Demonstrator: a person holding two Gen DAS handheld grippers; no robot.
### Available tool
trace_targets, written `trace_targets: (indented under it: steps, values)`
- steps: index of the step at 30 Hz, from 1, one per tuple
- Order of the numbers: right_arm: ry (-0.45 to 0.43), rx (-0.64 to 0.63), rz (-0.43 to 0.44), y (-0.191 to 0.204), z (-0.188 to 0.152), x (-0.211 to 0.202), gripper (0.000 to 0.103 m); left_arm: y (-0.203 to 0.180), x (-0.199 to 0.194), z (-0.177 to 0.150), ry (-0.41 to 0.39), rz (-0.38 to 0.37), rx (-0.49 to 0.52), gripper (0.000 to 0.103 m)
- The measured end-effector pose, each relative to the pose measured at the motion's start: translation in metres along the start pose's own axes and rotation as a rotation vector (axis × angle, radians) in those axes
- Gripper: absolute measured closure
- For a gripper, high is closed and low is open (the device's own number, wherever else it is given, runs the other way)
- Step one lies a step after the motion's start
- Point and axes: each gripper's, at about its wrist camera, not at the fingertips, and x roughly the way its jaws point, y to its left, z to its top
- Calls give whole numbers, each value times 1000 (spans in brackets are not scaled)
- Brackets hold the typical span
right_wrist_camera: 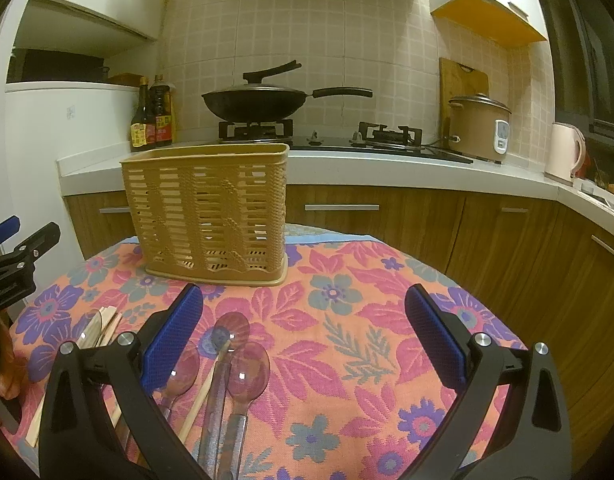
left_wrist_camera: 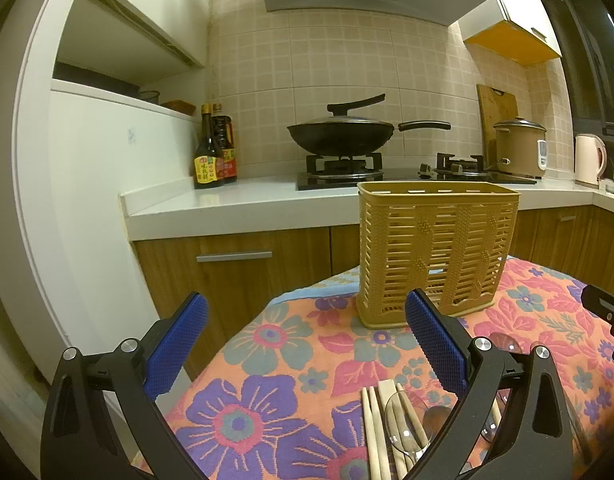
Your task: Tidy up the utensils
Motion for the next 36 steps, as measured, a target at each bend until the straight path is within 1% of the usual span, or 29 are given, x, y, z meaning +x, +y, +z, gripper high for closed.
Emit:
trace_targets:
  steps: [3, 6, 8, 9, 11, 12, 13, 14, 15, 16, 18, 19, 20, 21, 22, 23, 24, 26, 27, 30, 35, 36]
  values:
    - [7, 8, -13, -1, 0, 2, 7, 0, 0, 0, -1, 0, 0, 7]
    - [6, 5, -63, 1, -2, 1, 7, 1, 1, 0, 4, -4, -6, 7]
    - [5, -7, -48, 2, -1, 0, 7, 4, 2, 2, 21, -41, -28, 7]
    - [18, -17, -46, 3, -1, 2, 7, 9, 5, 2, 58, -77, -55, 8]
    - [64, -29, -39, 4, 1, 7, 7, 21, 9, 1, 133, -140, -114, 12]
    - [85, -24, -33, 4, 1, 9, 7, 30, 12, 0, 193, -184, -152, 16]
    - [118, -13, -25, 2, 1, 11, 7, 36, 13, -1, 229, -207, -171, 20]
    - [155, -2, -13, 1, 0, 13, 9, 42, 15, -3, 277, -228, -186, 21]
    - [191, 4, 6, 0, -1, 14, 15, 46, 17, -5, 326, -247, -194, 27]
    - [228, 7, 29, 1, -3, 15, 18, 50, 17, -9, 372, -278, -199, 31]
    - [297, 0, 52, 3, -7, 15, 26, 46, 18, -17, 458, -308, -168, 33]
    - [331, -6, 68, 5, -10, 15, 33, 44, 20, -21, 489, -310, -146, 40]
    - [364, -10, 86, 6, -12, 16, 39, 39, 21, -28, 525, -318, -118, 43]
    - [404, -13, 99, 7, -15, 17, 46, 35, 22, -32, 558, -328, -99, 49]
    - [436, -15, 108, 9, -18, 18, 49, 30, 26, -37, 597, -345, -80, 54]
    - [470, -16, 121, 10, -20, 19, 54, 25, 28, -41, 622, -357, -63, 55]
    - [501, -16, 131, 11, -23, 20, 59, 21, 29, -44, 634, -362, -49, 58]
    - [533, -14, 148, 13, -26, 21, 64, 12, 30, -49, 661, -368, -12, 59]
    - [547, -13, 154, 14, -27, 21, 66, 9, 30, -50, 674, -369, 3, 60]
    - [568, -17, 165, 16, -29, 20, 66, -2, 29, -53, 696, -332, 93, 60]
    - [574, -41, 164, 23, -29, 17, 66, -9, 27, -50, 721, -298, 140, 61]
    - [578, -42, 158, 23, -28, 17, 66, -10, 27, -49, 725, -294, 144, 64]
